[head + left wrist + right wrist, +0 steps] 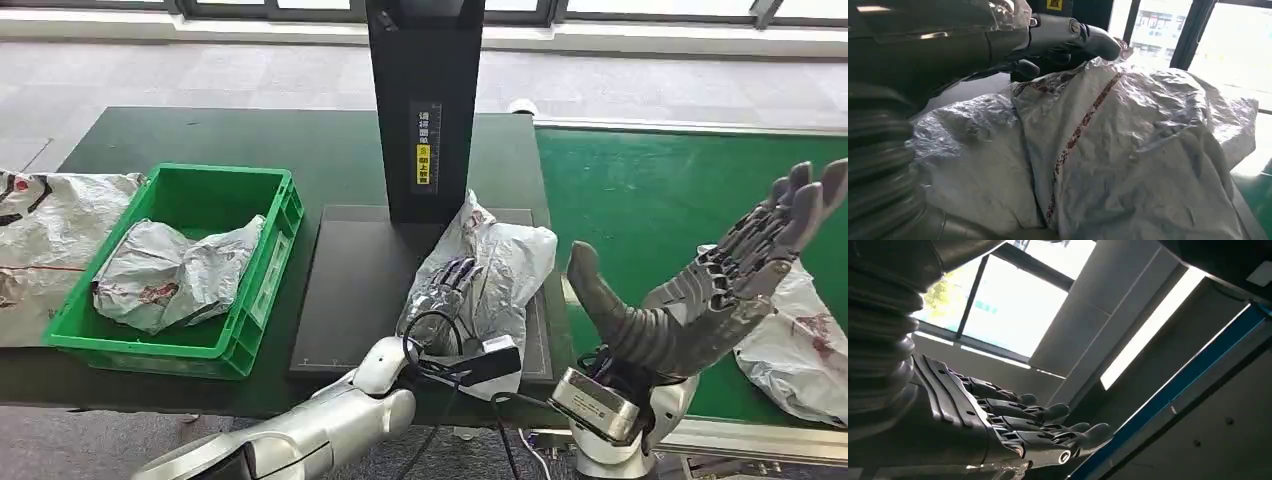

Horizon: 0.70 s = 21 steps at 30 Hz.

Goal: Moved the parcel from conveyor to table for the left to box.

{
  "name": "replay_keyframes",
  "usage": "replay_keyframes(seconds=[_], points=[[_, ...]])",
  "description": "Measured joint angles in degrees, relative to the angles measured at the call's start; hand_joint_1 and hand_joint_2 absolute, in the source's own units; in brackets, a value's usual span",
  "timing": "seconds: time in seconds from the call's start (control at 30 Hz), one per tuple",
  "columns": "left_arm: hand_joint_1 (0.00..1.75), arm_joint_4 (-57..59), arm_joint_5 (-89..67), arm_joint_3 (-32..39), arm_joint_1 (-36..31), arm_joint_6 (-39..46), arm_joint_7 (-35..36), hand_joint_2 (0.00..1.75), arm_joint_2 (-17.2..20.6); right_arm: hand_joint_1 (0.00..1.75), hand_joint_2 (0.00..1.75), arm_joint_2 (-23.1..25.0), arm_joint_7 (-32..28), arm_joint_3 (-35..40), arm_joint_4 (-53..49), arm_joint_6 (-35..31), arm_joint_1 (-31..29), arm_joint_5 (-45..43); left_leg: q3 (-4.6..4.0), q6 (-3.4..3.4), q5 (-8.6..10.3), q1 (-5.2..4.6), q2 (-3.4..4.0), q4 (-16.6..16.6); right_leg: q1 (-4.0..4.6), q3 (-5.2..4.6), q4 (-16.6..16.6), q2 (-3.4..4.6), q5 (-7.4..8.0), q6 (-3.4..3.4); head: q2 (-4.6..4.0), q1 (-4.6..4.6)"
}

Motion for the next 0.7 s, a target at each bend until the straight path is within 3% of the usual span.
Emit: replay_keyframes(seconds=[0.23, 0.27, 0.7], points=[[0.02, 0.55, -0.2, -1.05, -0.3, 0.09, 0.11, 1.75, 0.0, 0.0, 1.75, 0.0, 0.0, 0.0, -0.02, 0.0, 0.0, 0.0, 0.12, 0.0, 0.0, 0.0, 0.0, 0.0, 0.0, 0.11, 0.0, 0.0, 0.0, 0.0, 0.0, 0.0], [1.69, 0.61, -0.75, -1.27, -0.36, -0.04, 0.79, 1.75, 0.0, 0.0, 1.75, 0.0, 0.0, 0.0, -0.02, 0.0, 0.01, 0.0, 0.12, 0.0, 0.0, 0.01, 0.0, 0.0, 0.0, 0.11, 0.0, 0.0, 0.0, 0.0, 0.0, 0.0], [1.75, 0.94, -5.88, -4.52, -0.84, -3.89, 6.12, 1.75, -0.04, 0.0, 1.75, 0.0, -0.02, 0.0, -0.13, 0.02, 0.02, 0.02, 0.23, 0.01, 0.01, 0.0, 0.01, -0.02, 0.0, 0.23, -0.01, 0.0, 0.0, 0.0, 0.0, 0.0]])
